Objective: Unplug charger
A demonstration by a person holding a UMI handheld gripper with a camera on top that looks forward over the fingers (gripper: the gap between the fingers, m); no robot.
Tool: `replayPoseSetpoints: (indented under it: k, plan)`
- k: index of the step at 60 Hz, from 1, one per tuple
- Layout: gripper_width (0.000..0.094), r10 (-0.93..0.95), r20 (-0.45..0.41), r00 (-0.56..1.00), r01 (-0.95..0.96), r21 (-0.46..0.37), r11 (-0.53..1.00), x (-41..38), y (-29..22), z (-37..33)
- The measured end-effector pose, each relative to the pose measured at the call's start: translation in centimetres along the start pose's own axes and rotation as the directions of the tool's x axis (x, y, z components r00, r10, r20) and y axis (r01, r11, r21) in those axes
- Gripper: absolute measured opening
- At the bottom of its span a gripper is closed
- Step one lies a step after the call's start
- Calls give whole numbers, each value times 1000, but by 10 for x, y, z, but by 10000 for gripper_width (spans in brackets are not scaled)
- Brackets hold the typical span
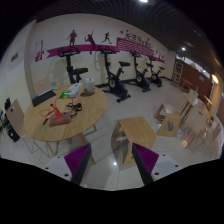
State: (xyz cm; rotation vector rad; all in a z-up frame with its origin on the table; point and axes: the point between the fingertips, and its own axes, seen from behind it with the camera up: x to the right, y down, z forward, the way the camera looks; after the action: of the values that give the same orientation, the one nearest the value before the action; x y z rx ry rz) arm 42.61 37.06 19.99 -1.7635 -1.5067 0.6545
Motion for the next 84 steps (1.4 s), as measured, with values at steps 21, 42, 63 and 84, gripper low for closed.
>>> replayPoseSetpoints:
  k: [21, 42, 63, 84]
  plan:
    - [852, -99, 108, 989, 98, 8, 995, -57, -11, 21]
    - [860, -215, 269, 939, 203, 72, 977, -184, -25, 55]
    - [860, -235, 352, 906, 183, 175, 967, -292, -34, 110]
    - [855, -227, 306, 925, 143, 275, 951, -343, -54, 225]
